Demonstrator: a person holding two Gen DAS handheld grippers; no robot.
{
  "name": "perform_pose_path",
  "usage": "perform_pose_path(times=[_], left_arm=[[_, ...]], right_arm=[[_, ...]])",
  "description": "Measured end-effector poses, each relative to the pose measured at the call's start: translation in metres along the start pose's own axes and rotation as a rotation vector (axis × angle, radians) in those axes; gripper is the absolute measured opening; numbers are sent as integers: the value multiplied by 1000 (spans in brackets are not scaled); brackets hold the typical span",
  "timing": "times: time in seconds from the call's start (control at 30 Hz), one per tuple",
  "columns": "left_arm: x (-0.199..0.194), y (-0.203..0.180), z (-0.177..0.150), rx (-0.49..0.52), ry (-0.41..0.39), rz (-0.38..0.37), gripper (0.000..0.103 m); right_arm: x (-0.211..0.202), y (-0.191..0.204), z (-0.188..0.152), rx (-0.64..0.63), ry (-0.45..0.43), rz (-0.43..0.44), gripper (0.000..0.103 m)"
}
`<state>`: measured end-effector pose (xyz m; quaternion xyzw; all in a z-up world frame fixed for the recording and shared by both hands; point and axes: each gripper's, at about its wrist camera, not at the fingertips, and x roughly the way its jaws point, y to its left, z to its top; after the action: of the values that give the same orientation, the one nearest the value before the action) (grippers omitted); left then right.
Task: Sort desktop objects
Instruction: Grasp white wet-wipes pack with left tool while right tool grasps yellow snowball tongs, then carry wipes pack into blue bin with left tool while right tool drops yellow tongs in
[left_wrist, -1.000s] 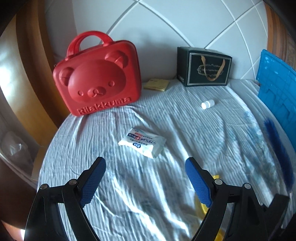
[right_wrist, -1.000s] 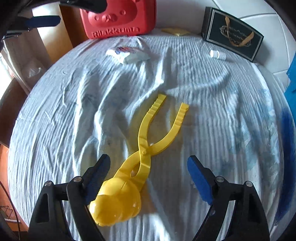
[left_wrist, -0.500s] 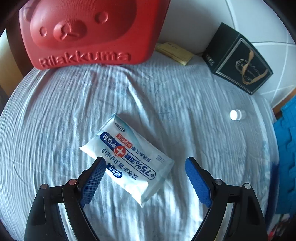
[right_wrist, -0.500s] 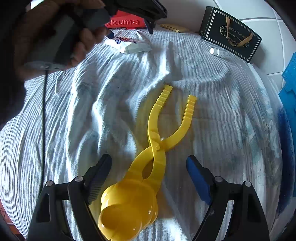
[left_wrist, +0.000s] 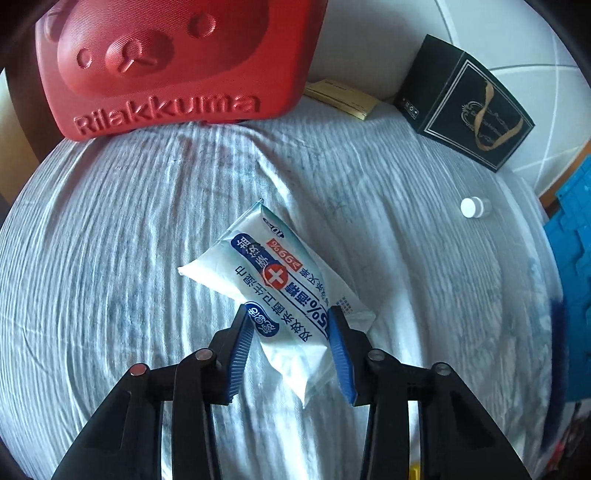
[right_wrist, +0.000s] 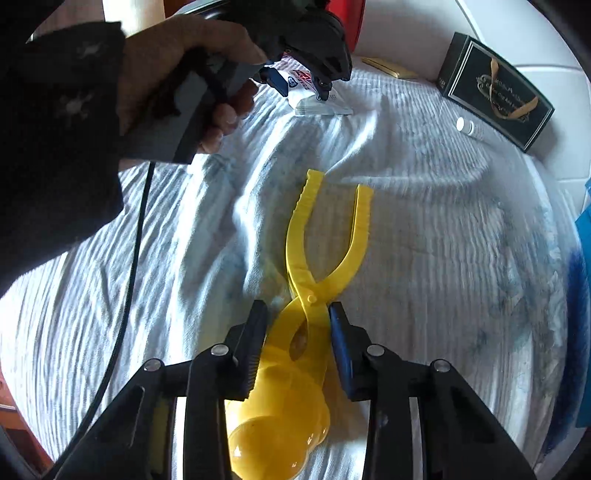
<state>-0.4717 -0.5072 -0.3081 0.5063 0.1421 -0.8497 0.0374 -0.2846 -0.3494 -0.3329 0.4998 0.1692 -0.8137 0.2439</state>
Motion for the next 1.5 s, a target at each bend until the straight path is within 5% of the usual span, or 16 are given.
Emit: perform_pose_path(times=[0.47,0.77,1.13,1.3,1.5], left_arm=[[-83,-39,-29,164,-180,-86,36],[-160,-120,-33,274,-283,-194,36],[-263,-303,-43,503,-427,-360,36],[-315,-418,-53,583,-511,-440,36],[-348,-568,-80,662,-557,-521,36]], right_arm=[[-76,-35,-2,75,-163,-13,32],[-177,-97,-3,183,-348,-132,32],[-348,-230,-51,325,-572,-409,32],[-429,-312,-83,357,-657,-526,32],[-492,-421,-112,361,-671,-571,32]])
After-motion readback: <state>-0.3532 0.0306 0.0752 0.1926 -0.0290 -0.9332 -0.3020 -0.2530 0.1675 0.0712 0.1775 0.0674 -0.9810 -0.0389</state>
